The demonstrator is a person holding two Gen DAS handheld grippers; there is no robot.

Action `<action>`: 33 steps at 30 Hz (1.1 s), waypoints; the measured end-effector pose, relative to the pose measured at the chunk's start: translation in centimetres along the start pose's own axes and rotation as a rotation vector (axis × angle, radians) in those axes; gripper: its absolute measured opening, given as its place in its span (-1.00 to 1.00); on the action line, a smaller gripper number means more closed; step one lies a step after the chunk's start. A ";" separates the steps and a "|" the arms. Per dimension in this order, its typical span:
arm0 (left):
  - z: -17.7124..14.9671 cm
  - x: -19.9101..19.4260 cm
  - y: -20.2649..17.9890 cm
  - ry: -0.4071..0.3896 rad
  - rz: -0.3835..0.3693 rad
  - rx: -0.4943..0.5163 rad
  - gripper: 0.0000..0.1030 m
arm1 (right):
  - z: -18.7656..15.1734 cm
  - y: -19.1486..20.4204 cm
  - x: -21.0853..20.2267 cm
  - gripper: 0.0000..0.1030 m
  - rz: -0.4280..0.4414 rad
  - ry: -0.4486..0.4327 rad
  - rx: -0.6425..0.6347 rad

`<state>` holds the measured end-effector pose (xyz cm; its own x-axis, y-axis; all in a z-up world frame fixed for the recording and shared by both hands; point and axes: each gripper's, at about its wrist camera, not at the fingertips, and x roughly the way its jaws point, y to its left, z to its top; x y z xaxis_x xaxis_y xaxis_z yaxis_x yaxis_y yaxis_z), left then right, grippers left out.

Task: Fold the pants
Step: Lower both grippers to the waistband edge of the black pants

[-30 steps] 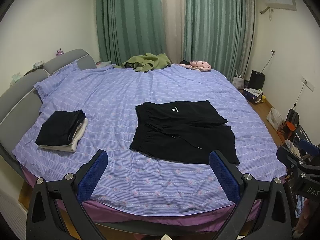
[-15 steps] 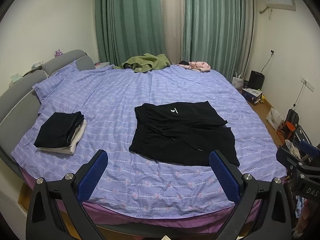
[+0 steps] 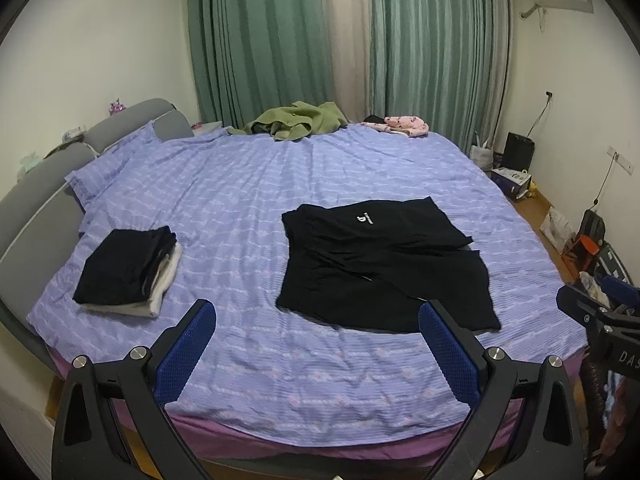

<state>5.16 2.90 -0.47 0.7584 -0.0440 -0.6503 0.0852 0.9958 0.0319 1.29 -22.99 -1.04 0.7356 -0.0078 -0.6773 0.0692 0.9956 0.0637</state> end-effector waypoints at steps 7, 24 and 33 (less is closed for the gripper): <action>1.1 4.8 2.6 0.043 -0.059 0.019 1.00 | 0.6 1.4 3.9 0.99 -0.047 0.052 0.077; -2.2 22.5 2.5 0.247 -0.037 -0.012 1.00 | -4.0 -1.5 19.2 0.99 -0.106 0.234 0.219; -4.9 32.7 1.4 0.325 -0.019 -0.008 0.95 | -6.2 -3.7 27.8 0.93 -0.149 0.266 0.274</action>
<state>26.87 3.24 -25.40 0.5108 -0.0363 -0.8589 0.0911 0.9958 0.0121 17.29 -26.31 -24.66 0.5065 -0.0895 -0.8576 0.3652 0.9233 0.1193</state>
